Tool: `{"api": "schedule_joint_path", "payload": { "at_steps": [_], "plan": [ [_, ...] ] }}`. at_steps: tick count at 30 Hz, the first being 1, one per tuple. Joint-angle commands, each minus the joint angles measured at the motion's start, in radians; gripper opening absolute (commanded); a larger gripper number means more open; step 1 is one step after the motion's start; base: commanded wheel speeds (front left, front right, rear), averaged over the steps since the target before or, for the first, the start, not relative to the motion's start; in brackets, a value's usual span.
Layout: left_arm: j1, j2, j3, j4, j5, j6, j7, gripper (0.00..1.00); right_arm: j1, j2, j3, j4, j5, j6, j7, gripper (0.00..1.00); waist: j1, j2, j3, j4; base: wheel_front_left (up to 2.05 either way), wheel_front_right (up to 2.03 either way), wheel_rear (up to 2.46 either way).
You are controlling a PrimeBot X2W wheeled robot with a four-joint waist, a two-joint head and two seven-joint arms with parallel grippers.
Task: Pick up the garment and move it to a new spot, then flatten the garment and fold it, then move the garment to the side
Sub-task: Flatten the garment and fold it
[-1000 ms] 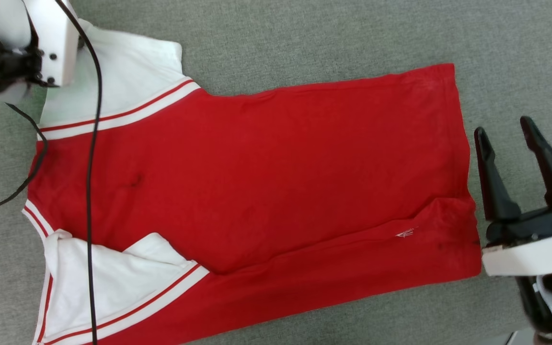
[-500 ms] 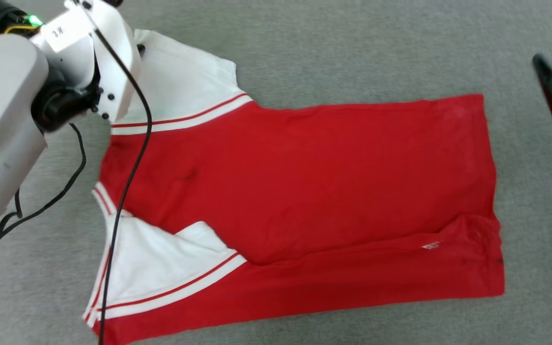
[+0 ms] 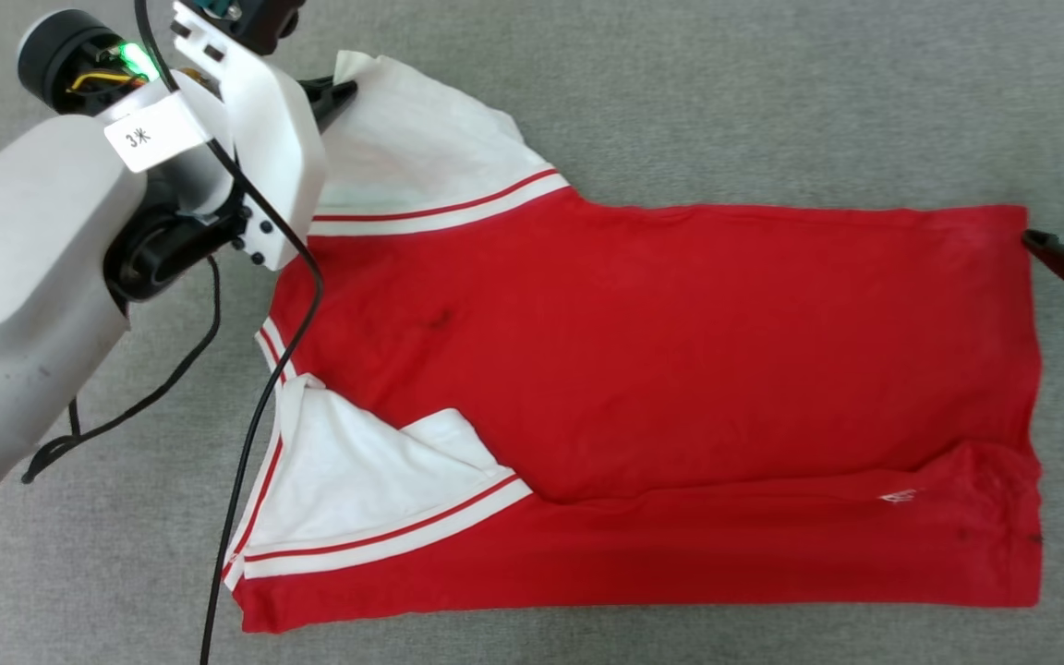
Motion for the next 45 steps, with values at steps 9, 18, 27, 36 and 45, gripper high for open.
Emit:
{"api": "schedule_joint_path", "payload": {
  "at_steps": [9, 18, 27, 36, 45],
  "plan": [
    [0.023, -0.016, 0.012, -0.055, 0.013, 0.028, -0.057, 0.0, -0.052, 0.085, 0.139, 0.228, -0.005, -0.001, -0.041, 1.0, 0.0, 0.0, 0.053, 0.05, 0.0, 0.0, 0.0],
    [0.055, -0.009, 0.012, -0.039, 0.004, 0.033, -0.092, 0.0, -0.054, 0.102, 0.229, 0.331, 0.053, 0.001, -0.161, 0.0, 0.0, 0.0, 0.036, 0.045, 0.0, 0.0, 0.0],
    [0.149, 0.011, 0.027, -0.038, -0.031, 0.061, -0.16, 0.0, -0.059, 0.049, 0.241, 0.289, 0.096, -0.001, -0.413, 0.0, 0.0, 0.0, -0.079, 0.024, 0.0, 0.0, 0.0],
    [0.379, 0.089, 0.02, -0.147, -0.091, 0.149, -0.245, 0.0, 0.156, 0.007, 0.217, 0.179, 0.112, -0.001, -0.601, 0.0, 0.0, 0.0, -0.22, 0.022, 0.0, 0.0, 0.0],
    [0.558, 0.16, 0.0, -0.252, -0.136, 0.228, -0.284, 0.0, 0.366, 0.003, 0.135, 0.1, 0.1, -0.001, -0.64, 0.0, 0.0, 0.0, -0.291, 0.03, 0.0, 0.0, 0.0]
  ]
}}
